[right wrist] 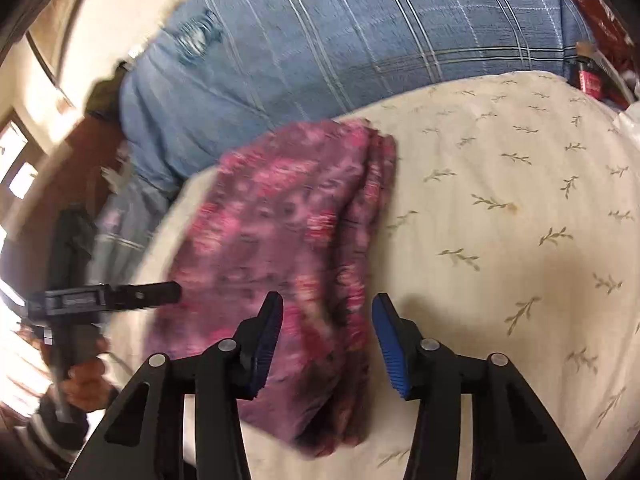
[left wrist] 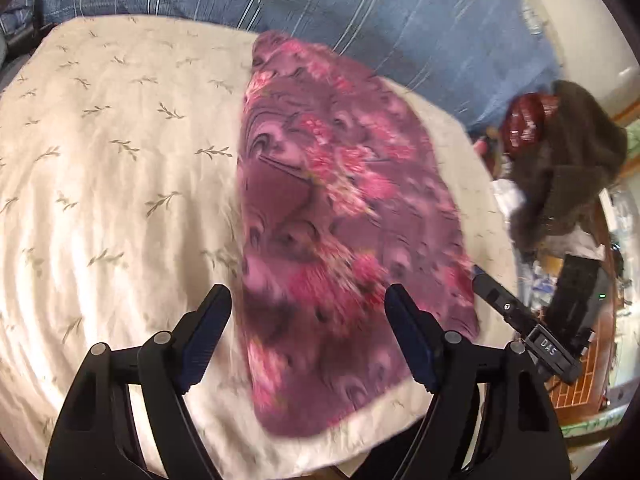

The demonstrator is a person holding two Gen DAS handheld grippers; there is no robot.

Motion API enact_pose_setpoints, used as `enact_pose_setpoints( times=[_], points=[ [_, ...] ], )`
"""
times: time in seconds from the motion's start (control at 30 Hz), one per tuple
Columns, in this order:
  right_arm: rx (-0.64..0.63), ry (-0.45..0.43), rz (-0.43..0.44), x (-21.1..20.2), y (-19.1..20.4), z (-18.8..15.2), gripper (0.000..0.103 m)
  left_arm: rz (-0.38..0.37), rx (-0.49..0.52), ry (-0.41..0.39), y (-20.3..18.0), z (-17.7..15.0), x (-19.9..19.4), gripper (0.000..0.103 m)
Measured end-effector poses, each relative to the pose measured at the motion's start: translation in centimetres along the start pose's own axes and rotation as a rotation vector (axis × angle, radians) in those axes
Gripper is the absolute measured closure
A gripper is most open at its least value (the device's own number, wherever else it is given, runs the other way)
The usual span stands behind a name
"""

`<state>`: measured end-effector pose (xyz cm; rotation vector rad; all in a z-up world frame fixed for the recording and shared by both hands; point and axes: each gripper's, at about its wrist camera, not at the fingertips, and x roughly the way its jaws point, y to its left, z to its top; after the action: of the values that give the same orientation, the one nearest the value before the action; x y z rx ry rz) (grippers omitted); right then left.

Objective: Fold small clothes

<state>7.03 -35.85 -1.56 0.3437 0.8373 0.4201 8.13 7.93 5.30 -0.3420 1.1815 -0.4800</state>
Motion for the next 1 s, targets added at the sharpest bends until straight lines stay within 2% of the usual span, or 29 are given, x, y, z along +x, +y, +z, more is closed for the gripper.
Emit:
enact_pose_setpoints(
  times=[0.03,0.07,0.1,0.13,0.23,0.37,0.43,0.47,0.5,0.63,0.7,0.73,0.77,0.83,0.87,0.93,1.0],
  points=[
    [-0.009,-0.003,-0.014,-0.4,0.0,-0.8,0.054,0.004,0.004,-0.005,0.3,-0.6,-0.4,0.024],
    [-0.024,0.006,-0.029,-0.3,-0.1,-1.5,0.063,0.015,0.001,-0.002,0.6,-1.2,-0.2,0.024],
    [-0.045,0.034,-0.057,0.6,0.1,-2.2,0.092,0.029,-0.007,0.010,0.7,-1.5,0.6,0.024],
    [-0.065,0.078,-0.098,1.6,0.0,-2.9,0.096,0.050,-0.017,0.043,1.2,-1.9,1.8,0.024],
    [-0.071,0.072,-0.120,1.5,0.3,-3.3,0.095,0.075,0.035,0.016,0.8,-2.4,1.1,0.026],
    [0.021,-0.003,-0.023,-0.9,0.0,-0.9,0.087,-0.015,0.060,-0.010,0.9,-1.3,-1.0,0.026],
    [0.087,-0.023,0.025,-1.2,-0.9,0.7,0.072,-0.028,0.019,-0.053,1.9,0.0,-2.2,0.025],
    [0.118,-0.035,0.039,-1.0,-1.3,1.5,0.053,-0.027,-0.005,-0.056,2.4,0.9,-2.1,0.025],
    [0.136,-0.048,0.033,-0.8,-1.6,2.0,0.042,-0.035,-0.034,-0.050,2.8,1.8,-1.7,0.025],
    [0.141,-0.001,0.014,3.0,-2.2,3.9,0.042,-0.097,-0.142,0.024,3.9,4.7,1.6,0.025],
    [0.136,0.031,-0.034,5.5,-2.8,4.6,0.042,-0.089,-0.167,0.064,3.4,5.5,3.8,0.025],
    [0.148,0.050,0.002,6.5,-3.1,4.7,0.042,-0.077,-0.164,0.077,3.2,5.5,4.5,0.024],
    [0.158,0.047,0.046,7.0,-3.1,4.6,0.042,-0.072,-0.151,0.064,2.8,5.6,4.8,0.017],
    [0.138,0.055,0.151,7.8,-2.6,4.7,0.045,-0.054,-0.116,0.033,1.6,6.0,5.0,0.016],
    [0.130,0.070,0.174,8.5,-2.4,4.7,0.046,-0.047,-0.105,0.036,1.1,6.1,5.4,0.016],
    [0.083,0.062,0.138,9.2,-1.8,4.7,0.054,-0.026,-0.088,0.022,0.0,6.3,6.2,0.023],
    [0.064,0.041,0.121,9.0,-1.4,4.7,0.065,0.038,-0.057,-0.006,-0.9,6.2,6.2,0.046]
  ],
)
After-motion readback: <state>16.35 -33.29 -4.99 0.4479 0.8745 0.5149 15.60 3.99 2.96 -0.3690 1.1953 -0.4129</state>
